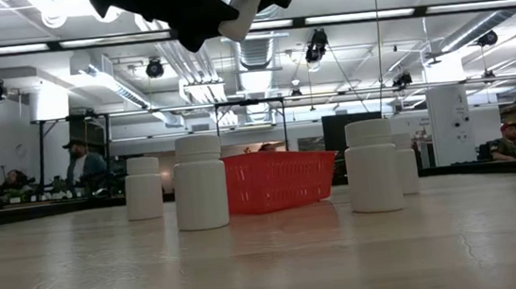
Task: Pick and place pill bottles into a basket
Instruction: Put the white pill bottle into the red basket
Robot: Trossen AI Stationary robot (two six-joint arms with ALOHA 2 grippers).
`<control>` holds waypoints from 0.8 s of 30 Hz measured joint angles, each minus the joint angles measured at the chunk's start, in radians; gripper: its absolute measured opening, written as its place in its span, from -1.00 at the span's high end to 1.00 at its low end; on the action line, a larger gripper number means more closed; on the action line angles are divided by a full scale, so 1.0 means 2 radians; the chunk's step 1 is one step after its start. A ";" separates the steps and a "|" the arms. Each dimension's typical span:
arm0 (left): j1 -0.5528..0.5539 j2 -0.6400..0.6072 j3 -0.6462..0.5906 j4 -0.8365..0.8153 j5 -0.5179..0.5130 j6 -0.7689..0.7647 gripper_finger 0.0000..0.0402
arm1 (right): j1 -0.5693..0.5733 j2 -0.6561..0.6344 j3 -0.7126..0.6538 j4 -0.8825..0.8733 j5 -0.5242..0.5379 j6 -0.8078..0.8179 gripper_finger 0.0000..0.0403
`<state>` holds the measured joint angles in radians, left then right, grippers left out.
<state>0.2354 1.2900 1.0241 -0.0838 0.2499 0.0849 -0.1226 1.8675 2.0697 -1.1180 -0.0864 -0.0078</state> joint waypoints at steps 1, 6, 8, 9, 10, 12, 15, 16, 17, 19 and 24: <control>0.000 0.000 0.000 -0.002 0.000 0.000 0.26 | 0.000 0.000 0.000 0.000 0.000 0.000 -0.11; 0.000 0.000 0.000 -0.004 0.000 0.000 0.26 | 0.000 0.000 0.000 0.000 0.000 0.000 -0.07; 0.000 0.000 0.000 -0.004 0.000 0.000 0.26 | 0.000 0.000 0.000 0.000 0.000 0.000 -0.05; 0.000 0.000 0.000 -0.004 0.000 0.000 0.26 | 0.000 0.000 0.000 0.000 0.000 0.000 -0.04; 0.000 0.000 0.000 -0.004 0.000 0.000 0.26 | 0.000 0.000 0.000 0.000 0.000 0.000 -0.03; 0.000 0.000 0.000 -0.004 0.000 0.000 0.26 | 0.000 0.000 0.000 0.000 0.000 0.000 0.01; 0.000 0.000 0.000 -0.004 0.000 -0.001 0.26 | 0.000 0.000 0.000 0.000 0.002 0.002 0.11; 0.000 0.000 0.000 -0.004 0.000 -0.004 0.26 | 0.000 0.000 0.000 0.000 0.004 0.002 0.15; 0.000 0.000 0.000 -0.005 -0.001 -0.008 0.26 | 0.000 0.000 0.000 0.000 0.006 0.001 0.19; 0.000 0.000 -0.001 -0.005 -0.002 -0.008 0.26 | 0.000 0.000 0.000 0.000 0.006 0.001 0.27; 0.000 0.000 -0.001 -0.005 -0.001 -0.005 0.26 | 0.000 0.000 0.000 0.000 0.005 0.001 0.27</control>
<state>0.2359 1.2900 1.0229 -0.0940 0.2470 0.0757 -0.1234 1.8675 2.0697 -1.1175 -0.0760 -0.0054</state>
